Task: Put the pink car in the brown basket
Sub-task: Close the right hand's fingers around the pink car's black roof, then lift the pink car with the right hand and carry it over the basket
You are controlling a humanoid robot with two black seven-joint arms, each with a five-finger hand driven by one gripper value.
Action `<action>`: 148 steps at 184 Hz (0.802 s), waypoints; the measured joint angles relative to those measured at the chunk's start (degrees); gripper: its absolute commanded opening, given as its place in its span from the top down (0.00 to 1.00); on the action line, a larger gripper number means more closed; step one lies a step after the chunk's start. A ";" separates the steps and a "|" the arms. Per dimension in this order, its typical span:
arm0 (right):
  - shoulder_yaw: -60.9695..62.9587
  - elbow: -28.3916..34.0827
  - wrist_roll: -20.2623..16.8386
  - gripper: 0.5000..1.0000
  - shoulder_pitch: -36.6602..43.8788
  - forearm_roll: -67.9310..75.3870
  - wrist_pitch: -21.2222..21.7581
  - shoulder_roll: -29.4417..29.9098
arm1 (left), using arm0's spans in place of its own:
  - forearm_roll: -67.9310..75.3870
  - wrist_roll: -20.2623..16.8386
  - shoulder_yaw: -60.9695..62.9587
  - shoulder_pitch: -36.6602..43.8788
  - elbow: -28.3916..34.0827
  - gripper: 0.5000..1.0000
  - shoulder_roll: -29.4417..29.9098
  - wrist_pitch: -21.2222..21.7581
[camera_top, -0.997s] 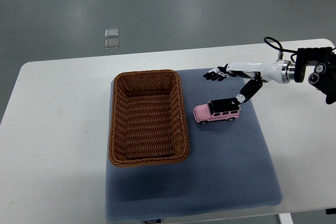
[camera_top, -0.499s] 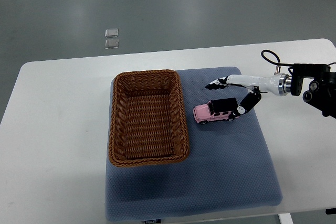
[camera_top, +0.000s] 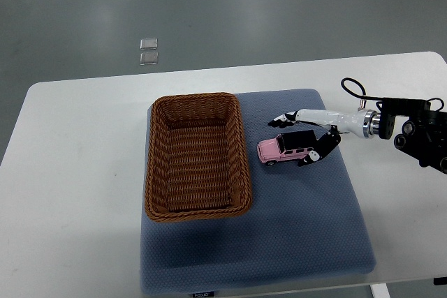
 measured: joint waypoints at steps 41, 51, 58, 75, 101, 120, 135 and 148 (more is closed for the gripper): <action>-0.40 -0.16 -0.14 0.55 -0.10 -0.75 -1.35 0.16 | 0.00 0.00 0.00 0.00 0.00 0.00 0.00 0.00; -1.17 -0.31 -0.15 0.59 -0.15 -0.86 -1.81 0.16 | 0.00 0.00 0.00 0.00 0.00 0.00 0.00 0.00; -1.63 -0.40 -0.15 0.64 -0.16 -0.89 -2.15 0.16 | 0.00 0.00 0.00 0.00 0.00 0.00 0.00 0.00; -2.32 -0.49 -0.15 0.73 -0.18 -0.91 -2.95 0.12 | 0.00 0.00 0.00 -0.01 0.00 0.00 0.00 0.00; -2.43 -0.53 0.02 0.92 -0.08 -0.89 -3.24 0.08 | 0.00 0.00 0.00 0.00 0.00 0.00 0.00 0.00; -2.23 -0.55 0.22 1.00 0.20 -0.67 -3.30 -0.08 | 0.00 0.02 0.00 -0.01 0.00 0.00 0.00 0.00; -1.78 -0.56 0.28 1.00 0.63 -0.28 -3.29 -0.24 | 0.00 0.02 0.00 -0.01 0.00 0.00 0.00 0.00; -1.51 -0.55 0.31 1.00 1.13 0.07 -3.00 -0.44 | 0.00 0.02 0.00 -0.01 0.00 0.00 0.00 0.00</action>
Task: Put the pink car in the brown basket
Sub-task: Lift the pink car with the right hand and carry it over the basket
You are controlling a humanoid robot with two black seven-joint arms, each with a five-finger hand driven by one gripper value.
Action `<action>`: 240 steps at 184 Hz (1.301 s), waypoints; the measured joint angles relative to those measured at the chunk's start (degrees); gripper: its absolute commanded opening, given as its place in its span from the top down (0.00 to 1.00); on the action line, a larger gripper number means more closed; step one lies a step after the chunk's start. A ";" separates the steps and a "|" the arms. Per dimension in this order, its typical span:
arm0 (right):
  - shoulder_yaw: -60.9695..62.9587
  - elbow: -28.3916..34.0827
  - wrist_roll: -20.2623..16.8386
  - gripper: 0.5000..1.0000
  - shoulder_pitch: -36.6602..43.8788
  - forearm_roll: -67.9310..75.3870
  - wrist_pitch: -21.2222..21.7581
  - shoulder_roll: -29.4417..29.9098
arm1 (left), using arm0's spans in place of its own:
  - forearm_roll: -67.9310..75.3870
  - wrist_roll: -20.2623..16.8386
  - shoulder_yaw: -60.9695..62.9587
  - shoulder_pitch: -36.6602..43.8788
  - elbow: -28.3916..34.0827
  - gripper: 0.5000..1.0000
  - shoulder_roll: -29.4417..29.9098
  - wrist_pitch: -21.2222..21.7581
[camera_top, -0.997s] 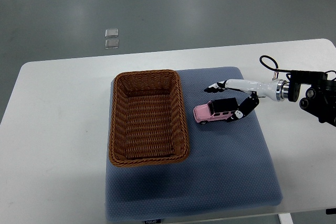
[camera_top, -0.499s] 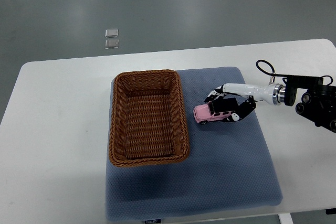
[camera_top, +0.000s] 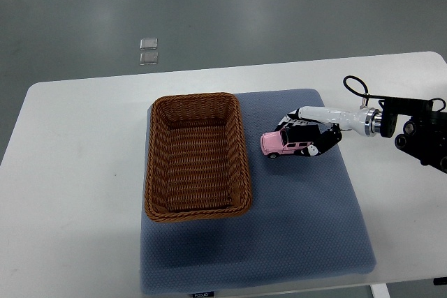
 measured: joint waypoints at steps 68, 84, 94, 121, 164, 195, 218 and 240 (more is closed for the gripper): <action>1.52 0.02 0.18 1.00 6.10 6.35 6.19 -1.81 | 0.00 0.00 0.00 0.01 0.00 0.00 0.00 0.00; 2.10 0.03 0.18 1.00 8.07 7.02 7.78 -1.40 | 0.00 0.00 0.00 0.00 0.00 0.00 0.00 0.00; 2.23 0.09 0.18 1.00 9.20 7.09 8.15 -0.95 | 0.00 0.00 0.00 -0.01 0.00 0.00 0.00 0.00; 2.05 0.20 -0.01 1.00 11.69 6.59 8.54 2.88 | 0.00 -0.01 0.00 -0.01 0.00 0.00 0.00 0.00; 0.49 0.08 -0.73 1.00 14.67 5.19 8.53 11.46 | 0.00 -0.01 0.00 0.00 0.00 0.00 0.00 0.00; -1.93 -0.93 -0.95 1.00 14.84 1.90 7.49 18.26 | 0.00 -0.03 0.00 0.01 0.00 0.00 0.00 0.00; -4.99 -4.56 -2.51 1.00 14.84 0.01 5.57 23.36 | 0.00 -0.03 0.00 0.01 0.00 0.00 0.00 0.00; -8.10 -8.56 -3.88 1.00 14.67 -0.49 4.07 26.37 | 0.00 -0.03 0.00 0.00 0.00 0.00 0.00 0.00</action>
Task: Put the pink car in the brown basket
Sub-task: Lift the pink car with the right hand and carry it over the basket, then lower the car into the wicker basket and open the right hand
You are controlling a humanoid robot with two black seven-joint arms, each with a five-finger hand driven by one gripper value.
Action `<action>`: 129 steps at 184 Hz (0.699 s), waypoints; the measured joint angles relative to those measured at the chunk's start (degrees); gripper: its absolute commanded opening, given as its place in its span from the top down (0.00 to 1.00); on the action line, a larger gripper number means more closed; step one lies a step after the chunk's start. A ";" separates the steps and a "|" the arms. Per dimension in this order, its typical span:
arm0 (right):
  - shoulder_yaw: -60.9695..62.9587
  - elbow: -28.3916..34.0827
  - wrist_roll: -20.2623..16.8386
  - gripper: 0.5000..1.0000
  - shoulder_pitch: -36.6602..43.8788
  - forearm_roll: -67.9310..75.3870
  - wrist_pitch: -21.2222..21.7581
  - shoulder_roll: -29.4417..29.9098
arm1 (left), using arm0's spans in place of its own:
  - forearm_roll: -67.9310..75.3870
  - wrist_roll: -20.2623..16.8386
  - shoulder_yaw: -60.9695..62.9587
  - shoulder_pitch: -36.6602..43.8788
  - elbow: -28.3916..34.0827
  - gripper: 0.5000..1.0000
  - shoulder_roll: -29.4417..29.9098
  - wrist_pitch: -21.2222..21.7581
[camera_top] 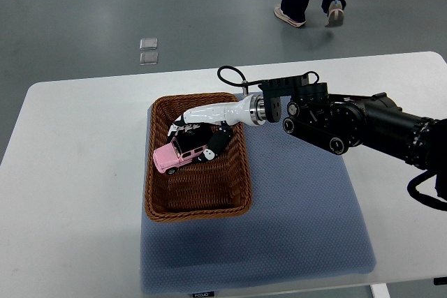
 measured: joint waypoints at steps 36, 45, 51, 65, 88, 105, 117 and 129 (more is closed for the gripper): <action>-1.06 -2.87 -0.73 1.00 -0.32 -0.05 -0.30 0.42 | 0.00 0.01 0.00 -0.01 0.00 0.00 0.00 0.00; -1.16 -2.94 -0.74 1.00 -0.33 -0.05 -0.30 0.44 | 0.00 0.00 0.00 0.00 0.00 0.00 0.00 0.00; -1.19 -2.95 -0.75 1.00 -0.36 -0.05 -0.22 0.45 | 0.00 0.00 0.00 0.01 0.00 0.00 0.00 0.00; -1.20 -2.95 -0.77 1.00 -0.46 -0.04 0.27 0.45 | 0.00 0.01 0.00 0.02 0.00 0.00 0.00 0.00; -1.06 -2.95 -0.77 0.80 -0.49 0.19 0.62 0.45 | 0.00 0.03 0.00 0.00 0.00 0.00 0.00 0.00; -0.87 -2.95 -0.77 0.41 -0.46 0.72 0.65 0.45 | 0.00 0.03 0.00 0.00 0.00 0.00 0.00 0.00; -0.56 -2.90 -0.76 0.25 -0.42 1.04 0.63 0.45 | 0.00 0.03 0.00 0.01 0.00 0.00 0.00 0.00; -0.24 -2.80 -0.57 0.19 -0.42 1.44 0.55 0.45 | 0.00 0.03 0.00 0.01 0.00 0.00 0.00 0.00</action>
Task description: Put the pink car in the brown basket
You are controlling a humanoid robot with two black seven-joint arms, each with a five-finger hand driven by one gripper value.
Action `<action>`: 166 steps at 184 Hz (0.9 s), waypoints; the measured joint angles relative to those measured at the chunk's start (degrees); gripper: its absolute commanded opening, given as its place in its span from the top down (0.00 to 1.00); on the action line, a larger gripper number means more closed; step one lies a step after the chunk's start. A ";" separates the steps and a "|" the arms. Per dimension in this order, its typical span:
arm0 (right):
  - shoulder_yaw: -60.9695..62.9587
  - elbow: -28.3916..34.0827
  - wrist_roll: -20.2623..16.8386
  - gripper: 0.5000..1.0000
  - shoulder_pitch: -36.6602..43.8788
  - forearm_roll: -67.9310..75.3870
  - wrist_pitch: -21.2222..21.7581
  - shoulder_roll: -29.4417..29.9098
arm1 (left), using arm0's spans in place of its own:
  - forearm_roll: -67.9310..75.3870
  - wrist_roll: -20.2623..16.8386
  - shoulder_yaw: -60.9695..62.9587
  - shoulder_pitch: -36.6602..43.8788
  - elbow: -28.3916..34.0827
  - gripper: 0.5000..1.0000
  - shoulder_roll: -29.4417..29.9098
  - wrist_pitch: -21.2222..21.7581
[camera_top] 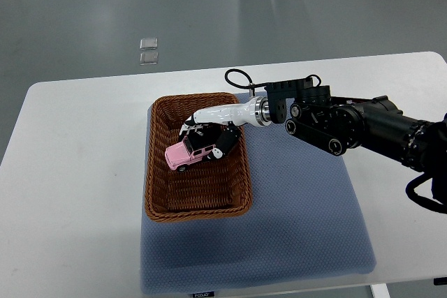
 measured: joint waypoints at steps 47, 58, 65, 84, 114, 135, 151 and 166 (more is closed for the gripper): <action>0.72 0.05 0.18 0.17 0.08 1.53 -0.18 0.00 | 0.00 0.00 0.00 0.00 0.00 0.00 0.00 0.00; 1.92 0.05 0.18 0.17 0.20 3.13 0.13 0.00 | 0.00 0.00 0.00 0.00 0.00 0.00 0.00 0.00; 2.79 0.05 0.07 0.17 0.26 4.44 0.61 -0.08 | 0.00 0.00 0.00 -0.01 0.00 0.00 0.00 0.00; 5.15 0.06 -0.65 0.17 0.33 9.21 3.54 -1.13 | 0.00 0.00 0.00 0.01 0.00 0.00 0.00 0.00; 8.64 0.09 -3.69 0.17 0.06 18.04 7.02 -3.70 | 0.00 0.00 0.00 -0.01 0.00 0.00 0.00 0.00; 11.19 0.13 -4.31 0.17 -0.16 24.14 8.35 -6.01 | 0.00 0.00 0.00 0.01 0.00 0.00 0.00 0.00; 13.42 0.13 -4.85 0.17 -0.31 29.41 9.58 -7.54 | 0.00 -0.02 0.00 0.00 0.00 0.00 0.00 0.00; 15.06 0.03 -6.53 0.17 -0.95 34.80 10.11 -8.90 | 0.00 -0.03 0.00 -0.01 0.00 0.00 0.00 0.00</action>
